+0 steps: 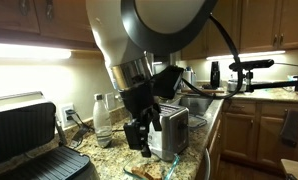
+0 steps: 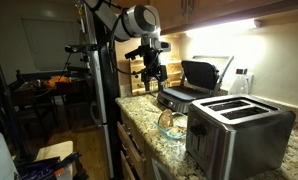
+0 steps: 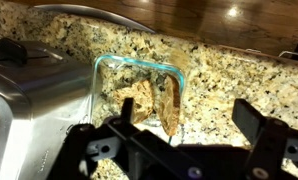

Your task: Put the bread inside the toaster

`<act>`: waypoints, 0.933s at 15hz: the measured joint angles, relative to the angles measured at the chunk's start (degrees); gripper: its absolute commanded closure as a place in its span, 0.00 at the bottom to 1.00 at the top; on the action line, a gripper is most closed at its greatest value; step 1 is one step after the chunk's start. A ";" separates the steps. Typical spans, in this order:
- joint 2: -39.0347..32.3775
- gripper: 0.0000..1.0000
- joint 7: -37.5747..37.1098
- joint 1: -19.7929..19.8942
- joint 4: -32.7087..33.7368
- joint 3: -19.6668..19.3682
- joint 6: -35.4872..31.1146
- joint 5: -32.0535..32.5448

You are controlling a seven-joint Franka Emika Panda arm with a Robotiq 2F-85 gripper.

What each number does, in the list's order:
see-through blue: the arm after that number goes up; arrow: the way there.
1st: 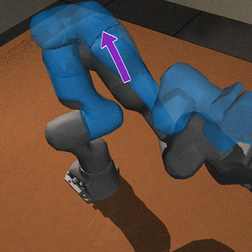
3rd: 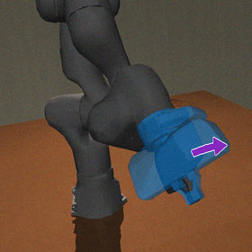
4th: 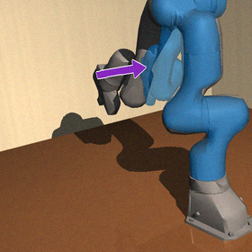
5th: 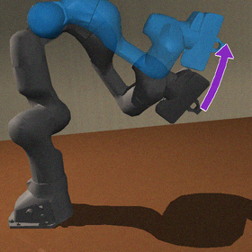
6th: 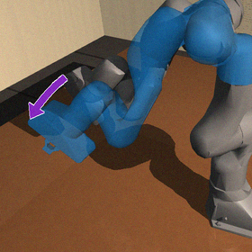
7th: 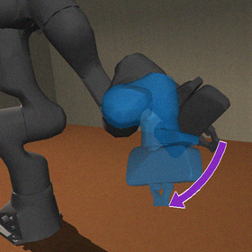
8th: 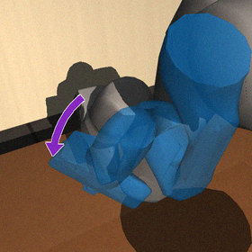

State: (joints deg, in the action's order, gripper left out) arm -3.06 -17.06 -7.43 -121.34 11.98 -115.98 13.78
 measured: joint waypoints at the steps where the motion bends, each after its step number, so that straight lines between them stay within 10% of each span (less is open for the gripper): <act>1: -0.79 0.00 0.00 -0.03 0.56 -0.13 0.00 0.07; 14: -7.77 0.00 0.00 -0.62 5.24 -2.30 0.09 0.28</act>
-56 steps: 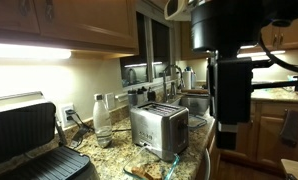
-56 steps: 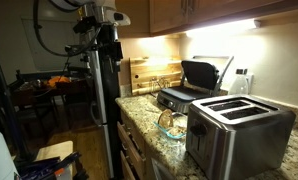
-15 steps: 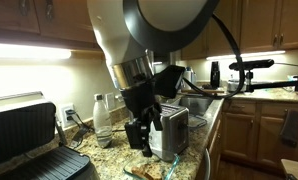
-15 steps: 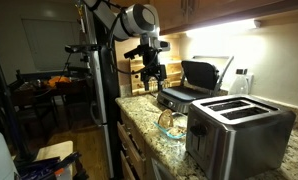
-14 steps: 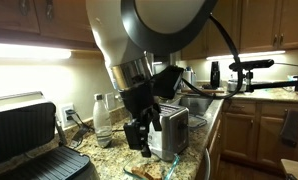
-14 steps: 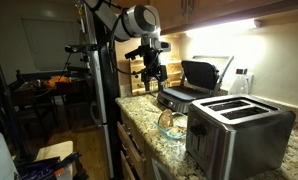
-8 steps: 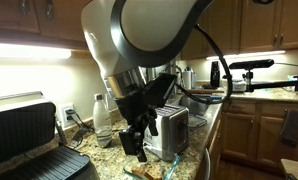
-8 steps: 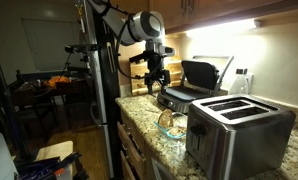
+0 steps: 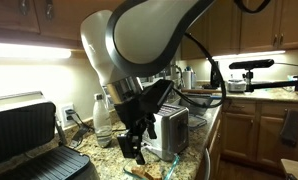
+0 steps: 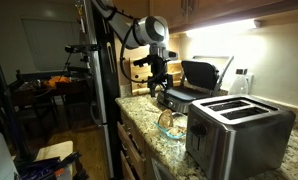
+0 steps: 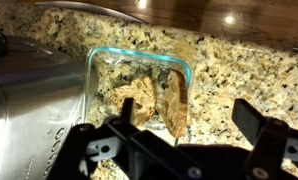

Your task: Put the bread inside the toaster

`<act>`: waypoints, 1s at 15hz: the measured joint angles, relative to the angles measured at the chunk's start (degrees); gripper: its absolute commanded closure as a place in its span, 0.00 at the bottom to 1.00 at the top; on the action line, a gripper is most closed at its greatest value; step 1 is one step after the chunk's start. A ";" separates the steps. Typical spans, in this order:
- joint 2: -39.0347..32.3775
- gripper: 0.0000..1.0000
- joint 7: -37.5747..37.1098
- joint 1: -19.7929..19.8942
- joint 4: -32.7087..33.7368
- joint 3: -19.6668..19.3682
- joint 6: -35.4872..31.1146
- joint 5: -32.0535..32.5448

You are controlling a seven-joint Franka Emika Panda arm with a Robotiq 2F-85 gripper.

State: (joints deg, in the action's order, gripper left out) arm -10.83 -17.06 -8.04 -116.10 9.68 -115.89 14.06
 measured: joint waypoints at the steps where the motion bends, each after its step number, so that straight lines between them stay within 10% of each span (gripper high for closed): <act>1: -0.37 0.00 0.00 -0.19 0.24 -0.20 0.00 0.00; 15: -3.61 0.00 0.00 -0.96 1.64 -1.02 0.01 0.00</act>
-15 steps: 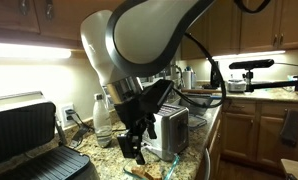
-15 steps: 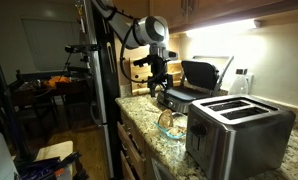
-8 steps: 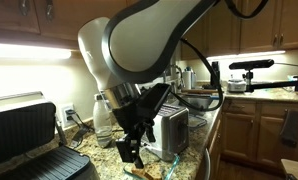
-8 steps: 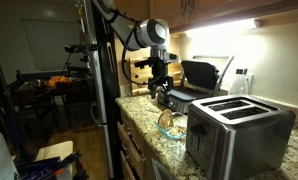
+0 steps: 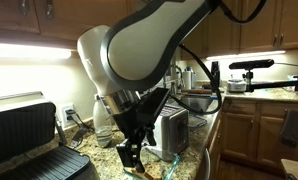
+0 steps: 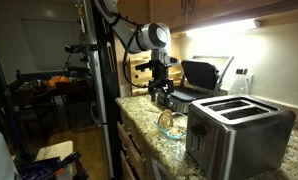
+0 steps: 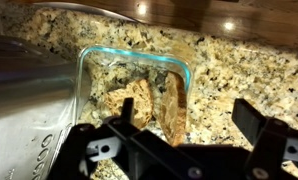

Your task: Put the bread inside the toaster

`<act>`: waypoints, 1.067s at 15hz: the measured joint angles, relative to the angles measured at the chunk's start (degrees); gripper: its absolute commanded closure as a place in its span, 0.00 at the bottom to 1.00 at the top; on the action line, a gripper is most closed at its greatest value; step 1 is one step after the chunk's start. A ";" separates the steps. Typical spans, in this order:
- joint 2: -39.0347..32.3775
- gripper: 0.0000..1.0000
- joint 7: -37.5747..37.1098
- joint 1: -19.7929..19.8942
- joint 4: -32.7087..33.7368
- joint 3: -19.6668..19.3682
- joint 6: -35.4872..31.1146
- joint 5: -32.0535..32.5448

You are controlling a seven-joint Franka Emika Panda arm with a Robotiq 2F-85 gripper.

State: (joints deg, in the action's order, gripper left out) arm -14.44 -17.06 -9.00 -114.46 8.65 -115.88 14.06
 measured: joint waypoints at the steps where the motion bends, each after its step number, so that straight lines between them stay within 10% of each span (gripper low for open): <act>1: -0.28 0.00 0.00 0.00 0.11 -0.08 0.00 0.00; 16: -4.98 0.00 0.00 -0.01 2.86 -1.18 0.00 -0.09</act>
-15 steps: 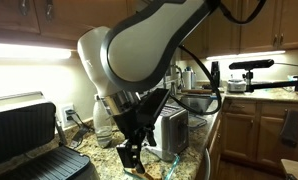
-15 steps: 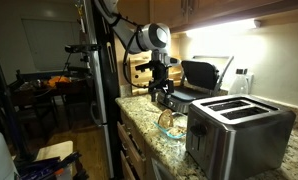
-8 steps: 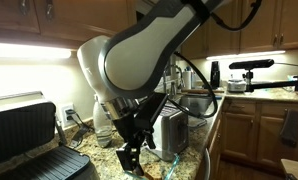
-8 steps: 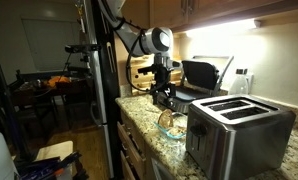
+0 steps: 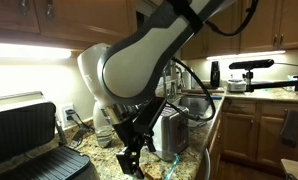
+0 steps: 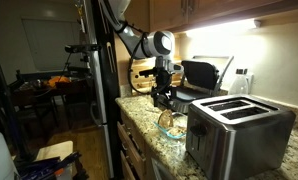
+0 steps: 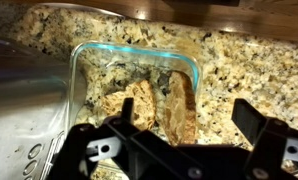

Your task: Put the bread inside the toaster

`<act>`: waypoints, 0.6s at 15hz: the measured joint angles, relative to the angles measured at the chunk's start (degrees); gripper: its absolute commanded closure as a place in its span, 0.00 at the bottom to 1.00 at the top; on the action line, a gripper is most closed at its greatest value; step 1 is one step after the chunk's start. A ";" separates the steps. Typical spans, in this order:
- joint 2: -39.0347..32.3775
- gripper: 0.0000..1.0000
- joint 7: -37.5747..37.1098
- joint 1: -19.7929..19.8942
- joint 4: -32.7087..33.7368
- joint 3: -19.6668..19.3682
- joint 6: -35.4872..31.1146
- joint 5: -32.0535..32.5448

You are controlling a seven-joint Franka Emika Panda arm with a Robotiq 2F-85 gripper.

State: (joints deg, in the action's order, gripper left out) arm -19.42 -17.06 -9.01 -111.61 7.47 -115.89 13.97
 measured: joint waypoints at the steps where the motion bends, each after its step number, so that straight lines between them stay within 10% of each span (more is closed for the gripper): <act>1: -0.19 0.00 0.00 0.00 0.18 -0.02 0.00 0.00; 9: -2.57 0.00 0.00 -0.03 2.62 -0.83 0.00 -0.01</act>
State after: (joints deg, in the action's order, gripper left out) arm -21.99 -17.06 -9.04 -108.99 6.64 -115.88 13.96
